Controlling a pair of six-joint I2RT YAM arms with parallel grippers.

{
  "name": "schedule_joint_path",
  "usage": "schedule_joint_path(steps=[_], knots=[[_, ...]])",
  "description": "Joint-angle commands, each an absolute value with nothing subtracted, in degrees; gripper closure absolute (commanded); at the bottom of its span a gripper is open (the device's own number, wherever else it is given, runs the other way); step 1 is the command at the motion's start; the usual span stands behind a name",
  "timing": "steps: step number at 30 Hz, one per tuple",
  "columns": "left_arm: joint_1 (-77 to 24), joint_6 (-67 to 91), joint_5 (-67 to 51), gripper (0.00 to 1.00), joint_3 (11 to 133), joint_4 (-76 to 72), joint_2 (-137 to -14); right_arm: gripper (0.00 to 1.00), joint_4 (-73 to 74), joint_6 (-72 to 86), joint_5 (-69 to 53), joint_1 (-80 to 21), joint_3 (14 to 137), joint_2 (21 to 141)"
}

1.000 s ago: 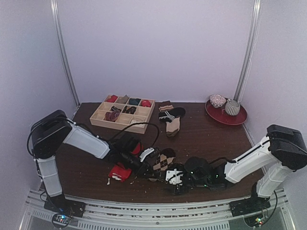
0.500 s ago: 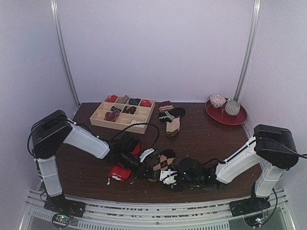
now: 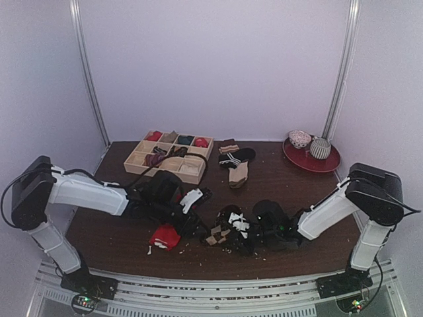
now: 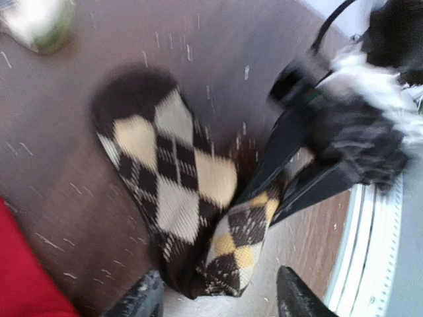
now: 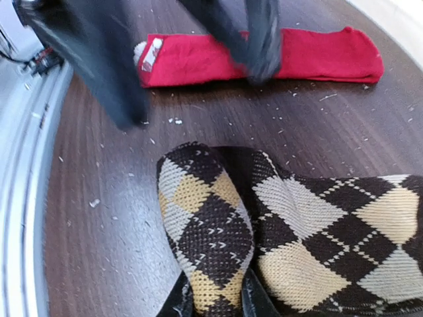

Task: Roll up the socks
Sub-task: Roll a pair of socks at the center of the board.

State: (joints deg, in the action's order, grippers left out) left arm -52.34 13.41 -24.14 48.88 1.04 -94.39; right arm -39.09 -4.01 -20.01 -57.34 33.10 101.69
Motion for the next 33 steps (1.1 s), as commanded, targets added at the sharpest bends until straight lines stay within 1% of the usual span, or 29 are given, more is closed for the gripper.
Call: schedule_joint_path(steps=[1, 4, 5, 10, 17, 21, 22, 23, 26, 28, 30, 31, 32, 33], knots=[[-52.21, 8.18, -19.57, 0.38, 42.18, -14.92, -87.37, 0.90, -28.33, 8.91, -33.73, -53.86, 34.56, 107.76], [-52.40, 5.93, -21.77, 0.37, 35.99, -26.47, -85.16, 0.89, -25.36, 13.19, -36.79, -52.14, 36.08, 110.00], [-52.38, 5.37, -22.28, 0.37, 35.16, -28.03, -85.55, 0.89, -24.22, 14.16, -37.65, -51.70, 36.53, 110.64], [-52.89, 2.22, -24.00, 0.40, 35.99, -27.64, -91.49, 0.89, -18.33, 14.37, -38.11, -51.05, 38.59, 112.71], [-53.68, -0.43, -23.47, 0.39, 38.63, -27.44, -98.00, 0.89, -17.83, 14.50, -38.49, -50.77, 38.67, 114.07], [-54.20, -0.12, -24.85, 0.43, 38.94, -27.64, -99.96, 0.89, -17.77, 14.27, -38.71, -50.53, 38.71, 114.15], [-54.29, 0.03, -24.83, 0.46, 39.13, -27.57, -100.55, 0.89, -17.71, 14.10, -38.74, -50.47, 38.80, 114.29], [-54.31, 0.08, -24.72, 0.51, 39.50, -27.17, -101.22, 0.89, -17.55, 13.88, -38.86, -50.40, 38.97, 114.42], [-54.32, 0.41, -24.29, 0.73, 40.87, -25.50, -102.81, 0.89, -16.77, 13.01, -38.87, -50.34, 39.43, 114.69], [-54.32, 0.59, -24.29, 0.85, 41.31, -24.61, -103.57, 0.89, -16.61, 12.69, -38.66, -50.11, 39.38, 114.42], [-54.36, 1.23, -24.38, 0.94, 42.40, -22.13, -104.80, 0.81, -16.14, 12.14, -37.75, -50.11, 39.42, 113.20], [-54.33, 2.00, -24.22, 0.97, 43.17, -20.48, -105.42, 0.74, -16.04, 11.64, -36.90, -50.16, 39.28, 112.16], [-54.24, 3.12, -24.05, 0.99, 43.87, -18.71, -106.25, 0.71, -16.24, 11.50, -36.38, -50.16, 38.92, 110.45], [-54.04, 4.52, -23.77, 1.00, 44.43, -17.13, -107.04, 0.65, -16.96, 11.35, -35.11, -50.16, 38.35, 108.40]])
